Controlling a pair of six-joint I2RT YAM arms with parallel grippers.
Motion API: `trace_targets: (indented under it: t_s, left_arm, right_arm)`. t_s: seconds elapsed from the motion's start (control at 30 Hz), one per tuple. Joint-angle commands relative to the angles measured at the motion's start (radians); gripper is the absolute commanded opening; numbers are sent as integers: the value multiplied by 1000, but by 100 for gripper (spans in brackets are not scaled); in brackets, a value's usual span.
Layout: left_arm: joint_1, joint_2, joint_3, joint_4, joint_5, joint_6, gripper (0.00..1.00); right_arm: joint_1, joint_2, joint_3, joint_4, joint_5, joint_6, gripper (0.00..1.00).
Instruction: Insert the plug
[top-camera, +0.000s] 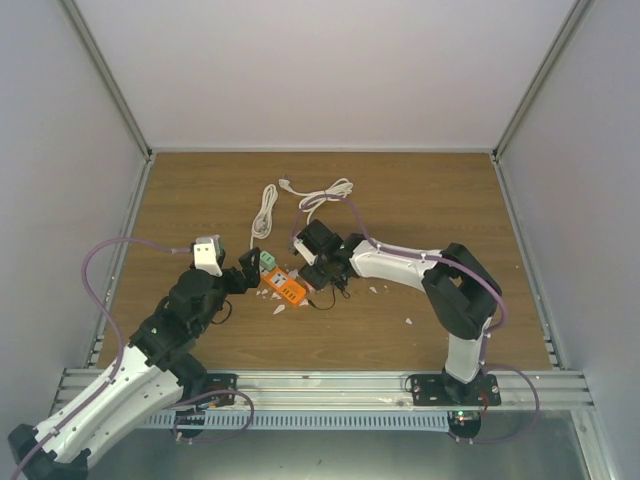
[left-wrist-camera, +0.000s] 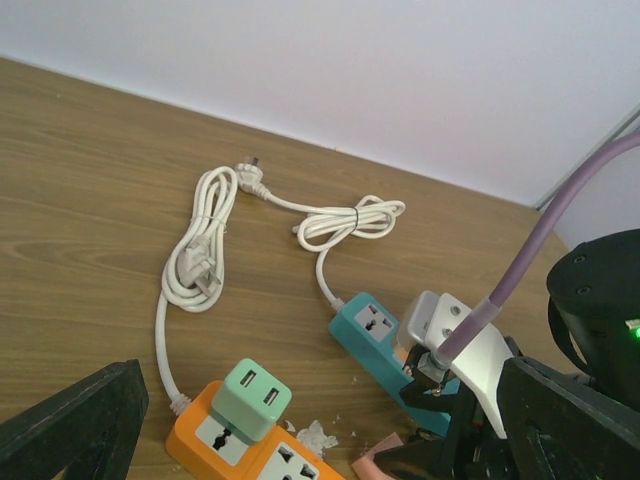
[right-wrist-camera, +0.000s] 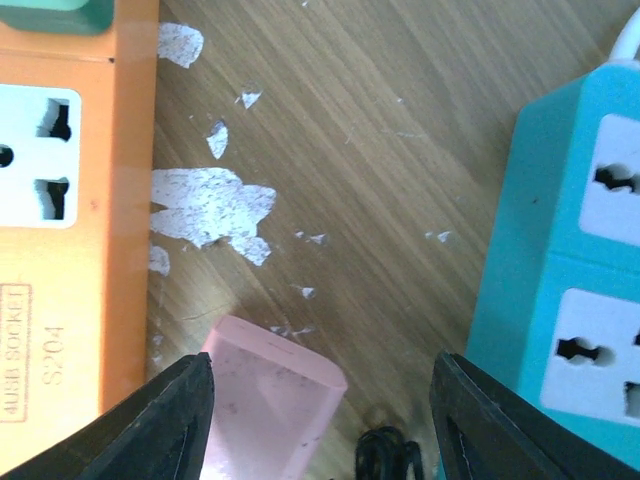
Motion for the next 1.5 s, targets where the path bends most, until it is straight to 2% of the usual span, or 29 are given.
trace_targets:
  t_s: [0.0, 0.6, 0.87, 1.03, 1.13, 1.33, 1.47]
  left_arm:
    - [6, 3, -12, 37, -21, -3, 99]
    - [6, 9, -13, 38, -24, -6, 99]
    - [7, 8, -14, 36, -26, -7, 99]
    - [7, 12, -15, 35, -30, -8, 99]
    - [7, 18, -16, 37, -29, -12, 99]
    - [8, 25, -21, 57, 1, -13, 99]
    - [8, 30, -26, 85, 86, -3, 99]
  right_arm:
    - [39, 22, -18, 4, 15, 88, 61]
    - [65, 2, -117, 19, 74, 218, 59]
    - [67, -17, -177, 94, 62, 182, 56]
    - [67, -14, -180, 121, 46, 157, 44]
    - [67, -55, -209, 166, 38, 145, 29]
    - [81, -267, -342, 295, 105, 117, 12]
    - [172, -452, -478, 385, 225, 87, 11]
